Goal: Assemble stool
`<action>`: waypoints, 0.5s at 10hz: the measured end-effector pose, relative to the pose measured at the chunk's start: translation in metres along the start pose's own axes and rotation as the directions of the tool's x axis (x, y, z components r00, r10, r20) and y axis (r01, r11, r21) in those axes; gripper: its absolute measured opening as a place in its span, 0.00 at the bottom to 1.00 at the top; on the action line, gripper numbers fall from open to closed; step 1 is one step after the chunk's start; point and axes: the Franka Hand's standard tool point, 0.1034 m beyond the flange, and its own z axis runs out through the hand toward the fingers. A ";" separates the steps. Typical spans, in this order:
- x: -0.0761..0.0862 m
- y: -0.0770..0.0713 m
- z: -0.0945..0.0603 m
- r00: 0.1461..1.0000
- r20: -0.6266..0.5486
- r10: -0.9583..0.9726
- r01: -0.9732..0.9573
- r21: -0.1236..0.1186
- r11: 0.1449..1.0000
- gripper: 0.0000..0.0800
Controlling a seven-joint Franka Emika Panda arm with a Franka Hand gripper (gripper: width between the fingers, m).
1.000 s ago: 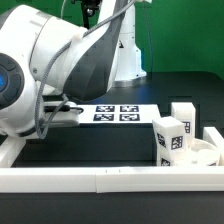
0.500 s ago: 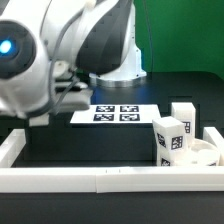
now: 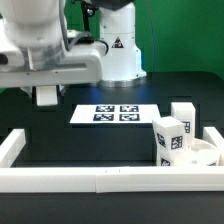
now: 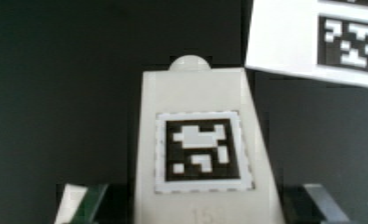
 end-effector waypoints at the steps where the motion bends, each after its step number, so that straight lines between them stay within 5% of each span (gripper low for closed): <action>1: 0.002 -0.005 -0.008 0.998 -0.051 0.024 -0.024 0.002 1.000 0.42; 4: 0.010 -0.070 -0.085 0.974 -0.220 0.048 -0.050 -0.004 0.999 0.42; 5: 0.013 -0.076 -0.110 0.960 -0.279 0.019 -0.026 -0.019 0.999 0.42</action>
Offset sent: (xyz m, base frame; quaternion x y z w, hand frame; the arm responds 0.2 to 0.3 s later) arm 0.0355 0.0989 0.0763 -0.0102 0.1186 0.0585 0.9912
